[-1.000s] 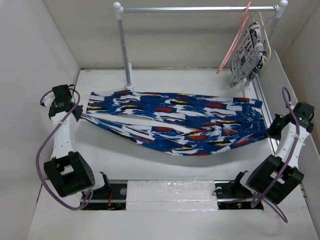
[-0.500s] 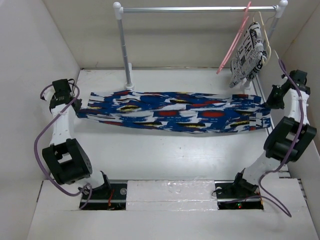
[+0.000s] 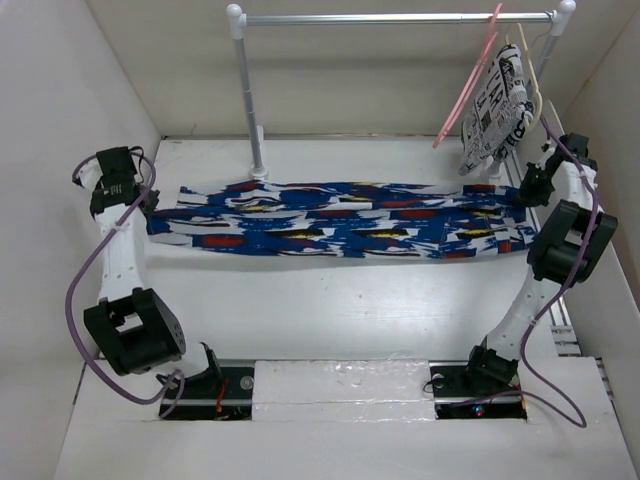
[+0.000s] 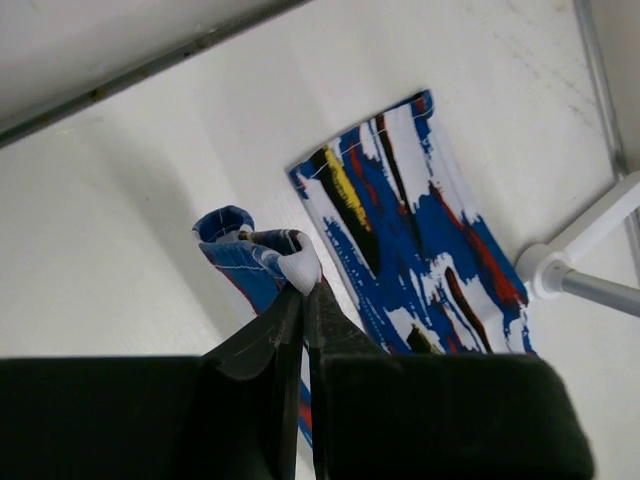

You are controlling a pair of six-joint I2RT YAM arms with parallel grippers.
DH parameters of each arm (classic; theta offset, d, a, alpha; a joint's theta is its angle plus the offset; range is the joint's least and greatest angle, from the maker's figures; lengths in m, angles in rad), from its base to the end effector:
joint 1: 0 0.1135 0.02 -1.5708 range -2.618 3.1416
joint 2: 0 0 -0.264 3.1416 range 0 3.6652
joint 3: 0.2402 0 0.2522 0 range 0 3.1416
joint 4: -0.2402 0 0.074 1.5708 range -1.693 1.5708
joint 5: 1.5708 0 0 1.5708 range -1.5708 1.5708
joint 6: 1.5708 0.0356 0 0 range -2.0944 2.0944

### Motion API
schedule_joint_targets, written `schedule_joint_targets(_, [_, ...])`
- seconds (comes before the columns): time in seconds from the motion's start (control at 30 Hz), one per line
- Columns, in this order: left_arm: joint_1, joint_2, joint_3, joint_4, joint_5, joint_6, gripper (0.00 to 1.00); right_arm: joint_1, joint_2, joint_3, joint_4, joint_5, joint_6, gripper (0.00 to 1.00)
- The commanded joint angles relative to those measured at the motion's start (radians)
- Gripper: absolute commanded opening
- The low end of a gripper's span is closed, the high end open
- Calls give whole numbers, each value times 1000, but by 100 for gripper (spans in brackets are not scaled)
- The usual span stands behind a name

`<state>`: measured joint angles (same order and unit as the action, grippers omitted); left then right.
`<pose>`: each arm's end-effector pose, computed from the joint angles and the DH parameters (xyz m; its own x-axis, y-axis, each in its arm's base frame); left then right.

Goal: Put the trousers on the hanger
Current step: Fold the trousers at the center of the board.

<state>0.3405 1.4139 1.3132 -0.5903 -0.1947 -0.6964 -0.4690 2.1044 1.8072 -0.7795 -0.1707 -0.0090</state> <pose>0.2922 0.1108 0.3399 -0.1605 -0.7245 -0.6703 -0.7445 0.5347 -0.3997 0.4111 -0.2015 0.2304 -0.7887 0.3897 -0.4756 0.3665 0.9190 0.1453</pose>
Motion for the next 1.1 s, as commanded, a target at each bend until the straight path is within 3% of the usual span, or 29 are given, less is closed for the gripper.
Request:
schedule_joint_targets(0.0, [17, 34, 107, 26, -100, 48, 0, -3, 46, 87, 146, 30, 6, 0])
schedule_joint_targets(0.2, [17, 229, 217, -17, -106, 55, 0, -14, 115, 133, 171, 28, -2, 0])
schedule_joint_targets(0.57, [17, 419, 371, -31, -78, 61, 0, -33, 174, 179, 197, 42, -16, 0])
schedule_joint_targets(0.9, [-17, 802, 820, -69, -31, 40, 0, -33, 247, 270, 197, 19, 1, 1])
schedule_joint_targets(0.97, [-31, 839, 846, -40, 9, 40, 0, -42, 238, 256, 227, -7, 3, 22])
schedule_joint_targets(1.0, [-41, 864, 865, -31, 24, 40, 15, -42, 227, 226, 253, -18, 6, 47])
schedule_joint_targets(1.07, [-41, 870, 873, -8, 55, 46, 39, -42, 194, 192, 275, -50, 7, 62])
